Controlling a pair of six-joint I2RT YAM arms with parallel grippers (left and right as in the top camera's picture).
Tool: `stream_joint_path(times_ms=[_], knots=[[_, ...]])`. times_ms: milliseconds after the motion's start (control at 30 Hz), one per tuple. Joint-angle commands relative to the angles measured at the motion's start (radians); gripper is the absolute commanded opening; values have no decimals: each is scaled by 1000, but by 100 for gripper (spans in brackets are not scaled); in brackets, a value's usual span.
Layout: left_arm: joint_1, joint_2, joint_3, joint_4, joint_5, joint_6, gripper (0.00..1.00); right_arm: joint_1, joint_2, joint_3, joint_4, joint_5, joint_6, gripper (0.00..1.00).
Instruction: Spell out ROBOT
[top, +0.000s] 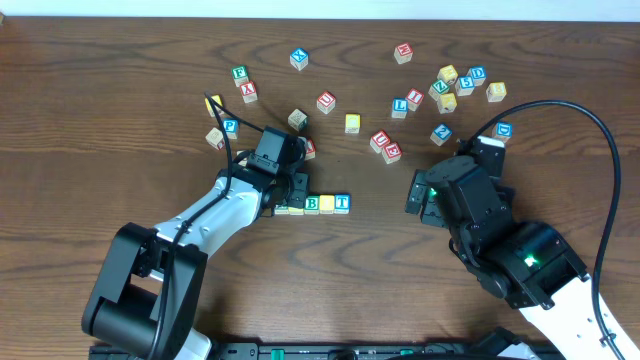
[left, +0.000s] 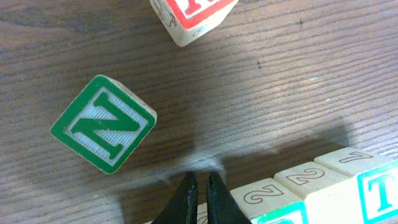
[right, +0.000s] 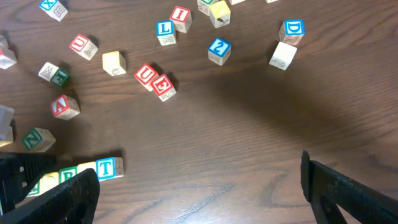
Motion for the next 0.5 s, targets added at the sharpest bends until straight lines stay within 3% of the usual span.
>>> stream_joint_path(times_ms=[0, 467], knots=[[0, 3, 39, 2, 0, 21, 7, -8, -4, -2, -2, 19, -13, 99], [0, 2, 64, 28, -6, 21, 7, -8, -4, -2, -2, 19, -13, 99]])
